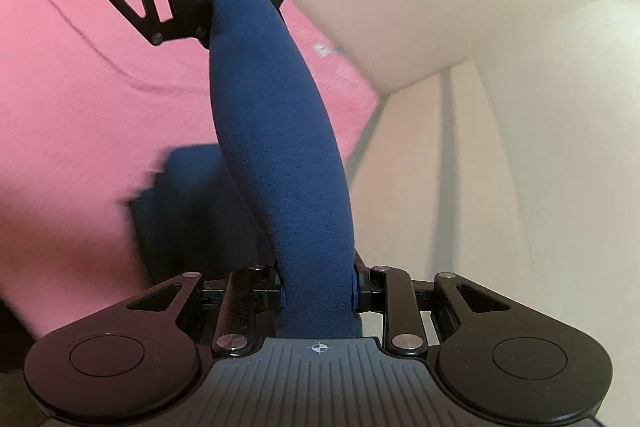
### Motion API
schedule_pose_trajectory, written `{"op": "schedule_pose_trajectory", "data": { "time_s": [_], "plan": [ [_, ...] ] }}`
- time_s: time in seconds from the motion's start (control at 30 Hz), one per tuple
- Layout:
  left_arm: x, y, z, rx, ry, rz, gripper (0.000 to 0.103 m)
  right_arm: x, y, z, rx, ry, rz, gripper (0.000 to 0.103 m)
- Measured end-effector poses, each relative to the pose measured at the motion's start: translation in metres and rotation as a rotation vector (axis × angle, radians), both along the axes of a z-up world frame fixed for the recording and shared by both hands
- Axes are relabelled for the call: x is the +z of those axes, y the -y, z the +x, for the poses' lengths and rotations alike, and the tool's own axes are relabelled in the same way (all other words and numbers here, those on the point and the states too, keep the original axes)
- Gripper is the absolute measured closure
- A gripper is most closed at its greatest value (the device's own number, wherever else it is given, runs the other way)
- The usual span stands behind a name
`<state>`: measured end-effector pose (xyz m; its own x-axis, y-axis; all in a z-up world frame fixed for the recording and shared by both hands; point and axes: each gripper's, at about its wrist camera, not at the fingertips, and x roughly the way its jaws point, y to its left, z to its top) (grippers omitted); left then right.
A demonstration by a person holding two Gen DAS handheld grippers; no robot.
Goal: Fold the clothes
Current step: 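Lower the navy garment onto the stack of folded clothes with both grippers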
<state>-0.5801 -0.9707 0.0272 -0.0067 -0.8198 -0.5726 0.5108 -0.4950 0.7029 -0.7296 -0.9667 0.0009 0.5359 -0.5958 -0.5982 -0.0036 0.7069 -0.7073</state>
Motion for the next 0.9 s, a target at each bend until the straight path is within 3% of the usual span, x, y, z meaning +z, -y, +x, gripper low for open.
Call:
{"op": "schedule_pose_trajectory", "data": {
  "time_s": [0.07, 0.13, 0.2, 0.3, 0.37, 0.4, 0.47, 0.7, 0.9],
  "plan": [
    [-0.007, 0.035, -0.007, 0.039, 0.053, -0.071, 0.073, -0.008, 0.033, 0.007, 0.027, 0.033, -0.081, 0.077],
    [-0.021, 0.063, -0.014, 0.076, 0.102, -0.134, 0.073, -0.035, 0.053, 0.007, 0.024, 0.073, -0.078, 0.077],
    [-0.049, 0.083, -0.018, 0.113, 0.113, -0.141, 0.073, -0.074, 0.069, 0.007, 0.018, 0.085, -0.049, 0.077],
    [-0.126, 0.098, -0.028, 0.107, 0.163, -0.019, 0.071, -0.149, 0.079, 0.009, 0.011, -0.027, 0.071, 0.077],
    [-0.178, 0.097, -0.035, 0.084, 0.213, 0.08, 0.069, -0.182, 0.07, 0.006, 0.014, -0.075, 0.097, 0.073],
    [-0.199, 0.096, -0.039, 0.074, 0.236, 0.113, 0.069, -0.187, 0.064, 0.002, 0.011, -0.064, 0.087, 0.071],
    [-0.219, 0.087, -0.041, 0.066, 0.271, 0.093, 0.067, -0.186, 0.057, -0.005, 0.0, -0.032, 0.08, 0.069],
    [-0.201, 0.069, -0.031, 0.081, 0.203, 0.051, 0.061, -0.165, 0.068, -0.021, -0.004, -0.074, 0.109, 0.069],
    [-0.2, 0.068, -0.017, 0.072, 0.169, 0.029, 0.067, -0.135, 0.081, 0.0, -0.057, -0.06, 0.125, 0.074]
  ]
}}
